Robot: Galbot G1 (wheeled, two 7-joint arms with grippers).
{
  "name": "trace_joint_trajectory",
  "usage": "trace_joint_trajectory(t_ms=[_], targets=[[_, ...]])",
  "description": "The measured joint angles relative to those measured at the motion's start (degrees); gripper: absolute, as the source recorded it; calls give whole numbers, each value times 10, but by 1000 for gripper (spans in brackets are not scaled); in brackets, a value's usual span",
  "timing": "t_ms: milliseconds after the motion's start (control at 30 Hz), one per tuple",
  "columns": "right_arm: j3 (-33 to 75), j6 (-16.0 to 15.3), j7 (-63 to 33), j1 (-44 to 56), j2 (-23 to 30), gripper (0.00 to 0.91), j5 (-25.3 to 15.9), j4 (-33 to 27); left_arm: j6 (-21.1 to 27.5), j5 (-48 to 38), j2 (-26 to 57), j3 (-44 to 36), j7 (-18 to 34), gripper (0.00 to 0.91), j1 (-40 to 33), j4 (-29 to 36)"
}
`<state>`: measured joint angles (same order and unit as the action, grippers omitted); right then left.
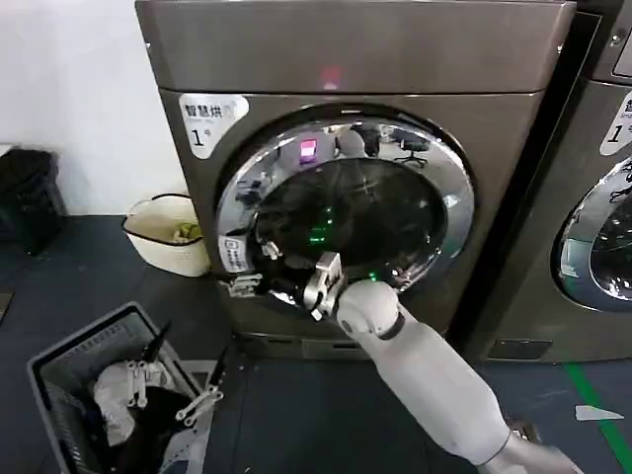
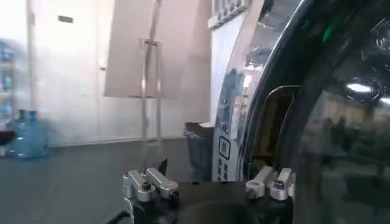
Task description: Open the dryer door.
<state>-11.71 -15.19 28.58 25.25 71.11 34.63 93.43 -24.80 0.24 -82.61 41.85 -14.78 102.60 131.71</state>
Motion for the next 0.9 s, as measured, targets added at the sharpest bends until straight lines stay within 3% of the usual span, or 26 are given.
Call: trace_joint_trajectory(t_ms=[500, 900], targets=[[-10, -13, 50, 10, -68, 907, 56, 50, 43, -99, 50, 98, -26, 907, -35, -29], [-2, -14, 108, 32, -119, 907, 74, 101, 68, -152, 92, 137, -35, 907, -77, -57]])
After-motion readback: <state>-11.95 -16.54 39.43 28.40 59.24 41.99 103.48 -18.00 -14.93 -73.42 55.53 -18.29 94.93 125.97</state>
